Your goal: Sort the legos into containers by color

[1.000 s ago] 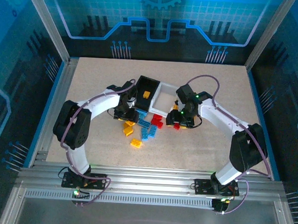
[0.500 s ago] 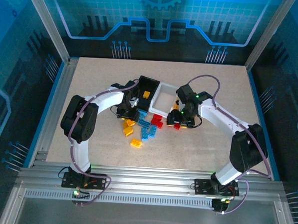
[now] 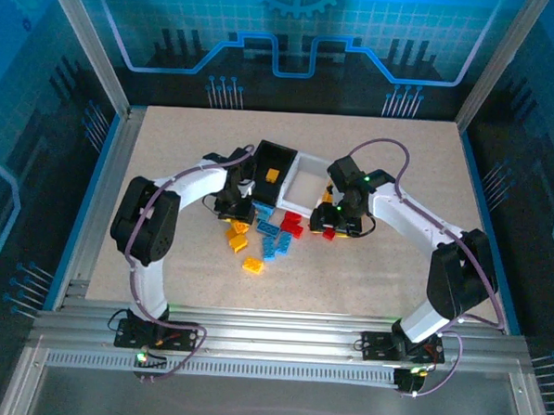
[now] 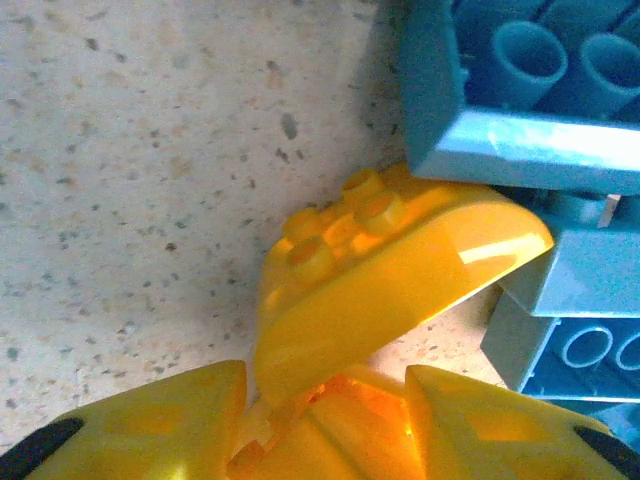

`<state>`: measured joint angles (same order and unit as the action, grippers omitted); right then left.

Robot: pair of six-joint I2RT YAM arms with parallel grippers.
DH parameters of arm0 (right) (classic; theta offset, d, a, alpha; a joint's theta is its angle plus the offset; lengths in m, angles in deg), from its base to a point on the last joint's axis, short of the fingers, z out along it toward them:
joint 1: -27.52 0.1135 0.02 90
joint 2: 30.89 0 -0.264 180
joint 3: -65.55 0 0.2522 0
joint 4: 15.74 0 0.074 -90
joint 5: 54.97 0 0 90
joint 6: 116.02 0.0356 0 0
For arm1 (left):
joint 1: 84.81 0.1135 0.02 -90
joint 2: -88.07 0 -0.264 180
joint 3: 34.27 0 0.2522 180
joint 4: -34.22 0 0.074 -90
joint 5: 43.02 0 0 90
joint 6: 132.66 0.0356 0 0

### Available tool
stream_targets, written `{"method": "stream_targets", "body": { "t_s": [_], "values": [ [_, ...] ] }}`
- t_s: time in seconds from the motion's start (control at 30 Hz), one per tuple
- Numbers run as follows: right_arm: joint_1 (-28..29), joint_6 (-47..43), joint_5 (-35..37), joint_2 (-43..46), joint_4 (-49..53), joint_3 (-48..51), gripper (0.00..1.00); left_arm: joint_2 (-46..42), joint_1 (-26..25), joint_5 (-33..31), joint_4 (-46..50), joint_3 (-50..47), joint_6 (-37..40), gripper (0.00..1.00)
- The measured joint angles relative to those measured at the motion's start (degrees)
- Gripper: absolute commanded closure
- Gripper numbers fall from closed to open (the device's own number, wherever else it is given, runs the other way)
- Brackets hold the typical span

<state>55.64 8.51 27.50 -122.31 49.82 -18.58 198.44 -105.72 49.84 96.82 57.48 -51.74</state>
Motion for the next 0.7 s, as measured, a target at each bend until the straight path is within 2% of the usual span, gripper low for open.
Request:
{"method": "stream_targets", "body": {
  "t_s": [0.13,0.37,0.63,0.67,0.7],
  "values": [
    [0.0,-0.02,0.0,0.0,0.0,0.0,0.35,-1.77,1.03,0.59,2.29,1.57,-1.14,0.56],
    [0.0,-0.24,-0.02,0.0,0.0,0.0,0.35,-2.62,2.23,1.53,3.41,10.95,-4.44,0.55],
    [0.02,-0.44,-0.02,0.09,0.31,-0.13,0.35,9.46,2.38,0.81,4.59,32.44,-9.57,0.54],
    [0.07,-0.42,0.0,0.26,0.31,-0.09,0.35,11.37,2.38,0.59,4.7,34.58,-10.19,0.52],
    [0.11,-0.37,0.0,0.72,0.26,0.07,0.35,13.09,2.38,0.37,4.72,36.28,-10.58,0.45]
  ]
}}
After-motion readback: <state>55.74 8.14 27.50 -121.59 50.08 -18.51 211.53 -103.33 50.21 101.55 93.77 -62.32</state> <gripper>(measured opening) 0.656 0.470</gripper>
